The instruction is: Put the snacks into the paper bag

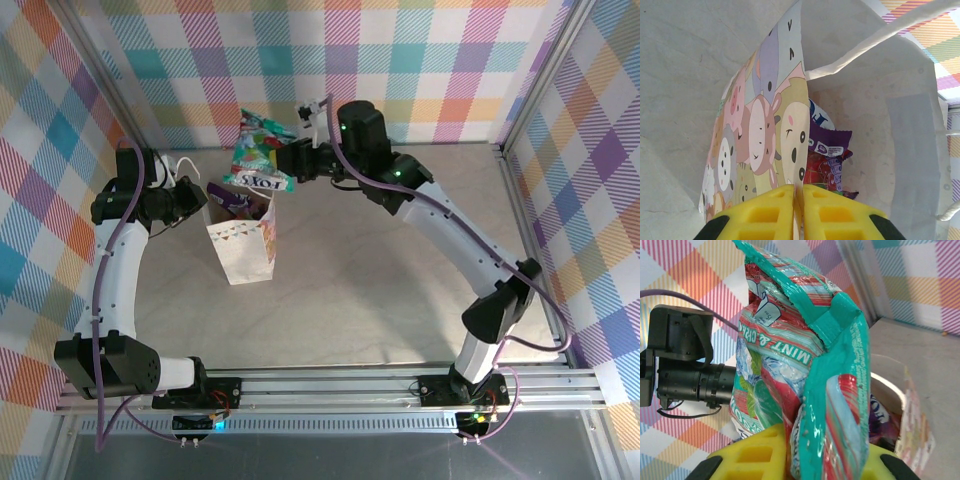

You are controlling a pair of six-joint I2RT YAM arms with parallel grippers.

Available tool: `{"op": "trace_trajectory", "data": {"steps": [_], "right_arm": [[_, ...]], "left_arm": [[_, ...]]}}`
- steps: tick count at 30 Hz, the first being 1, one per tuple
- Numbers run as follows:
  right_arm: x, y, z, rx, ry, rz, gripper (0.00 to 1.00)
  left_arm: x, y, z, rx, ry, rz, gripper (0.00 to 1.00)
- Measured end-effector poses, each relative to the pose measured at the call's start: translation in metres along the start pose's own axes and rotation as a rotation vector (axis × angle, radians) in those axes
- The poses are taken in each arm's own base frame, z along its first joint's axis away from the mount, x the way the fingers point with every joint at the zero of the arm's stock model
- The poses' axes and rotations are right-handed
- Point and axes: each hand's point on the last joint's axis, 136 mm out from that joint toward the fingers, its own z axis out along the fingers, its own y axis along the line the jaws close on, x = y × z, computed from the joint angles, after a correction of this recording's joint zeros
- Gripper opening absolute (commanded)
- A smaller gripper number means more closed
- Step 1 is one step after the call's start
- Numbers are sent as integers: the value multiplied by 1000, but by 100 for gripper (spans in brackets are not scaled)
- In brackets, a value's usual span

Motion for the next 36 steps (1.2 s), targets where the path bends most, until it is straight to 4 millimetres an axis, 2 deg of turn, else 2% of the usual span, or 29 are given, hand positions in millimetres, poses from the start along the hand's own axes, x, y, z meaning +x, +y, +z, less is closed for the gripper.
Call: {"op": "trace_trajectory", "data": {"steps": [5, 14, 18, 27, 36], "right_arm": [[11, 10, 19, -78, 31, 8, 18], [8, 25, 39, -197, 22, 24, 19], [13, 24, 50, -236, 30, 55, 19], [32, 9, 80, -259, 87, 135, 19], [35, 12, 88, -284, 95, 178, 18]], "left_arm": [[0, 0, 0, 0, 0, 0, 12], [1, 1, 1, -2, 4, -2, 12], [3, 1, 2, 1, 8, -3, 12], [3, 1, 0, 2, 5, -1, 11], [3, 2, -2, -4, 3, -1, 11]]}}
